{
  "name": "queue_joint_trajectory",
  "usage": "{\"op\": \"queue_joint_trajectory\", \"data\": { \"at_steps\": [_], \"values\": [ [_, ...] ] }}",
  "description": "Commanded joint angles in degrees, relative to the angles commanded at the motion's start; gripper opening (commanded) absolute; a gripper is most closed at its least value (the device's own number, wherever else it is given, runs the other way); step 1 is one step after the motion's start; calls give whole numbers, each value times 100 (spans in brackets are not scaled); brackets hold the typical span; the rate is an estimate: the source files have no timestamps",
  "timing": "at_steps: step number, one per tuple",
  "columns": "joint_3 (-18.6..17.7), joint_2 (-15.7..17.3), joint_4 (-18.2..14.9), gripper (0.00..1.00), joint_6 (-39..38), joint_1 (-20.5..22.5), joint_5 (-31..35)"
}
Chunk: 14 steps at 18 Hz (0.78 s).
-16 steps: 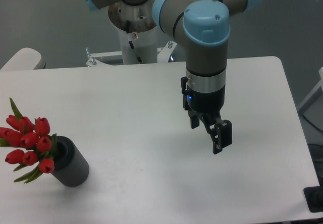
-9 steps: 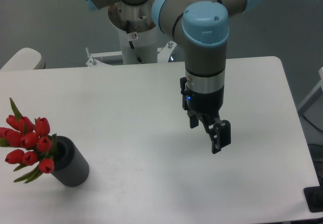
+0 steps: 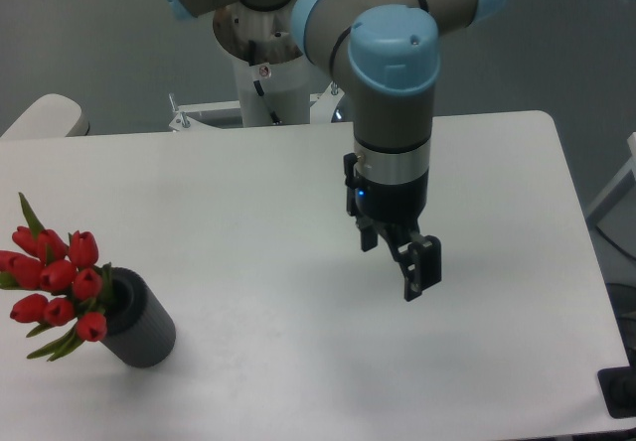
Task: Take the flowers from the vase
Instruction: 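Move the open gripper from its start pose toward the tulip vase, then swing the open gripper over and lower it onto the tulip stems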
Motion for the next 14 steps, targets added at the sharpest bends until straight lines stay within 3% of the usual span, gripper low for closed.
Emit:
{"op": "queue_joint_trajectory", "data": {
  "at_steps": [5, 14],
  "values": [
    [-193, 123, -9, 100, -483, 17, -589],
    [-1115, 606, 70, 100, -2224, 26, -2373]
  ]
}}
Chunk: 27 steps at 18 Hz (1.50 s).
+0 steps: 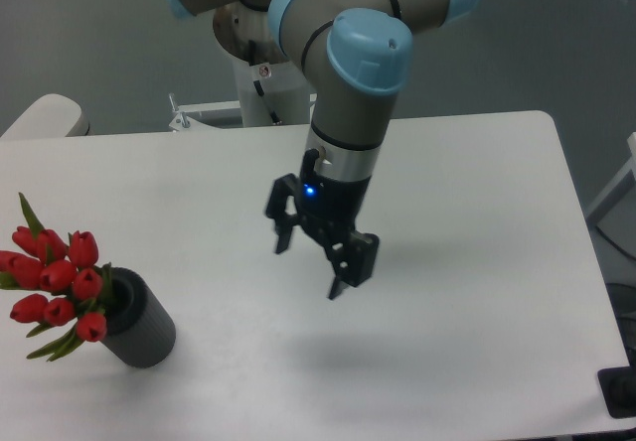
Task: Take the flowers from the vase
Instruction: 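Swing the open gripper over and lower it onto the tulip stems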
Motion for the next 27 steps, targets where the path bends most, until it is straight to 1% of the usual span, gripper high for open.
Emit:
{"op": "queue_joint_trajectory", "data": {
  "at_steps": [2, 3, 6, 8, 9, 11, 13, 15, 16, 19, 22, 25, 27],
  "values": [
    [-228, 97, 96, 100, -18, -18, -316],
    [-412, 149, 245, 100, -18, -26, -466],
    [-1054, 290, 921, 100, -27, -88, -1063],
    [-1309, 282, 1317, 100, -27, -106, -1537],
    [-1363, 264, 1379, 100, -18, -106, -1792],
    [-1390, 238, 1380, 100, -27, -97, -2171],
    [-1512, 220, 1406, 100, 16, -114, -2208],
    [-1600, 203, 1590, 100, 17, -149, -2216],
    [-1609, 185, 1617, 100, 17, -167, -2216],
    [-1583, 97, 1626, 100, -1, -228, -2216],
    [-1460, -70, 1635, 100, 26, -457, -2181],
    [-1451, -157, 1854, 100, 26, -597, -2164],
    [-1416, -271, 2012, 100, 26, -685, -2164]
  ]
}}
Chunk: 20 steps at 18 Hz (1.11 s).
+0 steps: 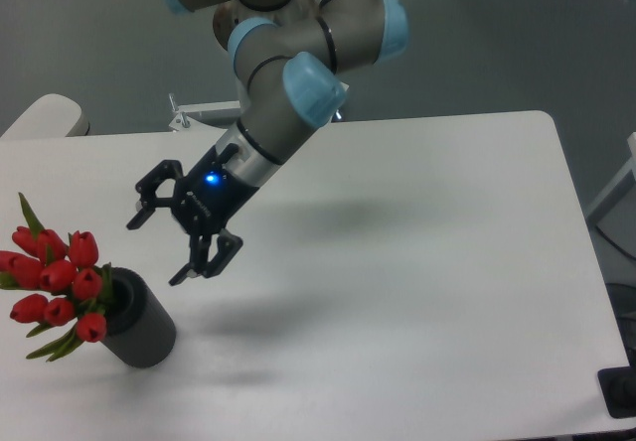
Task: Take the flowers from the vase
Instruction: 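Swing the open gripper over and lower it onto the tulip stems, then close the gripper around the tulip stems above the vase rim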
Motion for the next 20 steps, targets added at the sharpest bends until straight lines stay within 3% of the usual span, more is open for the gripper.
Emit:
{"op": "queue_joint_trajectory", "data": {
  "at_steps": [7, 20],
  "values": [
    [158, -256, 45, 100, -9, -352, 9],
    [281, -466, 45, 100, -53, -536, 0]
  ]
}}
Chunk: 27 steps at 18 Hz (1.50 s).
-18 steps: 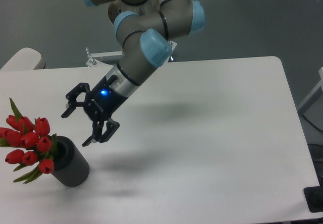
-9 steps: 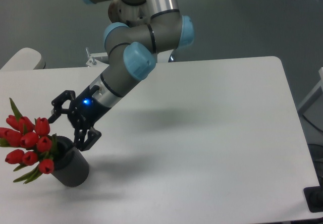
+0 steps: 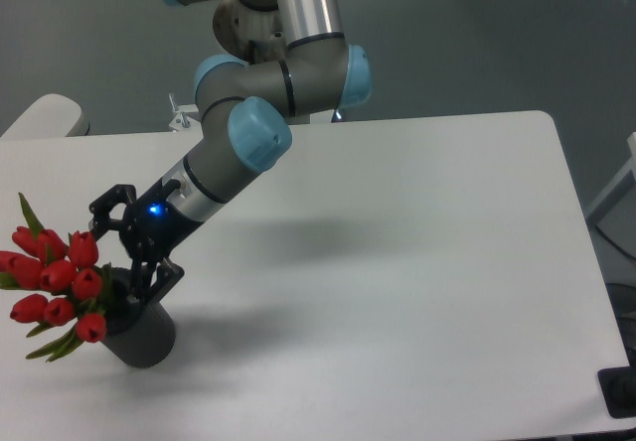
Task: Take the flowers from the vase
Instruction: 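Close the gripper around the tulip stems above the vase rim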
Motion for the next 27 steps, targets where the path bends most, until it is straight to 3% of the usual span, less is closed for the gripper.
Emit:
{"op": "queue_joint_trajectory", "data": {
  "at_steps": [27],
  "values": [
    [273, -281, 88, 100, -26, -246, -9]
  ]
}}
